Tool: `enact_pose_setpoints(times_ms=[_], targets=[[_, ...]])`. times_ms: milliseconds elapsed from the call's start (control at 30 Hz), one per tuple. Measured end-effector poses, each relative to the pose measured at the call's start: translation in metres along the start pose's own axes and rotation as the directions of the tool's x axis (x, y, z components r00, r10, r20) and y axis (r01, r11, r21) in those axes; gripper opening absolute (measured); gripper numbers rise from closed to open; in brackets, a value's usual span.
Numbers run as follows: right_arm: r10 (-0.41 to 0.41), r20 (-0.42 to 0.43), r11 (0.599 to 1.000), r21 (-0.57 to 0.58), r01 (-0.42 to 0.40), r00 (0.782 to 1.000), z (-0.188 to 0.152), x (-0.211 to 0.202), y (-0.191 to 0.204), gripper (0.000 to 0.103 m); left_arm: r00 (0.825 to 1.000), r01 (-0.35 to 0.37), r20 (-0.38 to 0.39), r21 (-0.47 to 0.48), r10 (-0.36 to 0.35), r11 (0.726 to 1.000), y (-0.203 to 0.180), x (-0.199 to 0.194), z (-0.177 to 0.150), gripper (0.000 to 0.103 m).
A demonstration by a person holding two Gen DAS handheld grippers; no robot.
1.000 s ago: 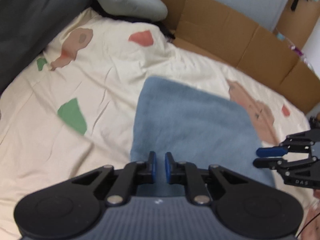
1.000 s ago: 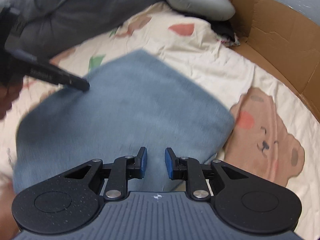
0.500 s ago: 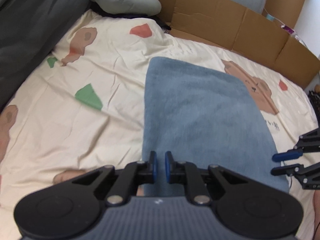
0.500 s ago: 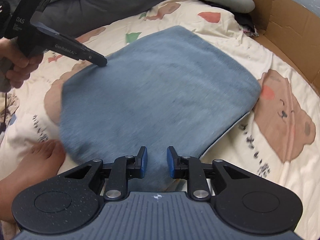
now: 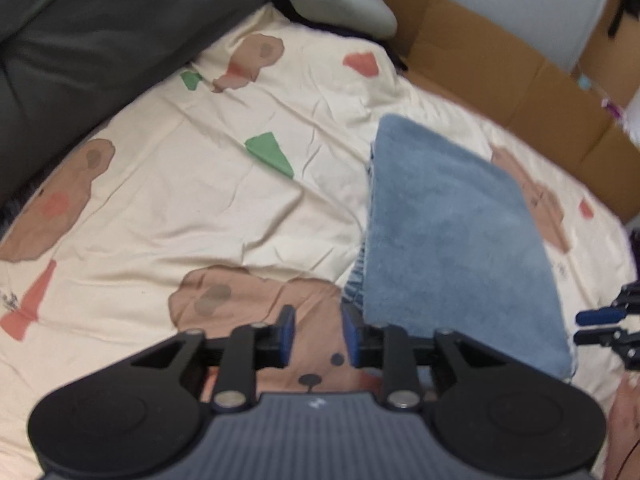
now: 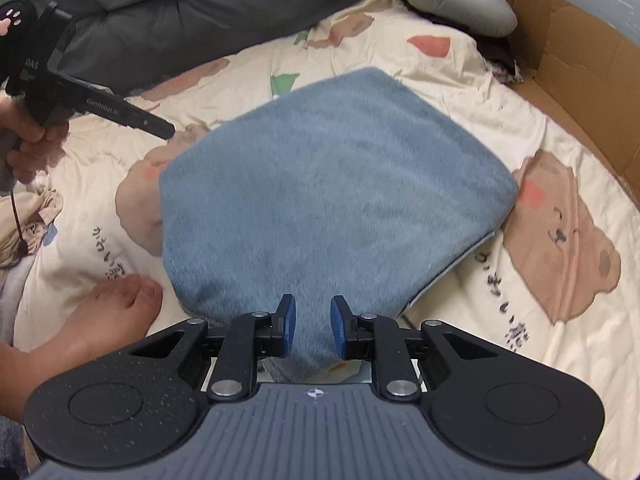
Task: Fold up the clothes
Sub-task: 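Press the folded blue fabric flat with the left gripper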
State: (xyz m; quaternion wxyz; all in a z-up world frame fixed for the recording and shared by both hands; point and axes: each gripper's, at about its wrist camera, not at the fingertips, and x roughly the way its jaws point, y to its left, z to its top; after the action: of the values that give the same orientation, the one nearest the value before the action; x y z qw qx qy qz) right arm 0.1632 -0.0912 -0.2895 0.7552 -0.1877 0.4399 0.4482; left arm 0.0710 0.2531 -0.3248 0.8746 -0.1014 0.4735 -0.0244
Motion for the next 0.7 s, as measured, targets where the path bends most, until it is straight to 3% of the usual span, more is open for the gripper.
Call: enact_pose_setpoints(times_ms=[233,400,700], targets=[[0.003,-0.027,0.999,-0.046,-0.005,1.000,0.007,0.018,0.008,0.024,0.982,0.191,0.038,-0.163,-0.187,0.968,0.005,0.034,-0.014,0.045],[0.007,-0.062,0.998,-0.058,-0.010,0.998,0.004,0.026,0.013,0.024,0.950,0.311,0.062,-0.264,-0.306,0.913,0.018,0.053,-0.020,0.048],[0.004,-0.096,0.996,-0.086,-0.013,0.995,0.010,0.029,0.014,0.024,0.886,0.447,0.020,-0.306,-0.463,0.841,0.027,0.070,-0.033,0.049]])
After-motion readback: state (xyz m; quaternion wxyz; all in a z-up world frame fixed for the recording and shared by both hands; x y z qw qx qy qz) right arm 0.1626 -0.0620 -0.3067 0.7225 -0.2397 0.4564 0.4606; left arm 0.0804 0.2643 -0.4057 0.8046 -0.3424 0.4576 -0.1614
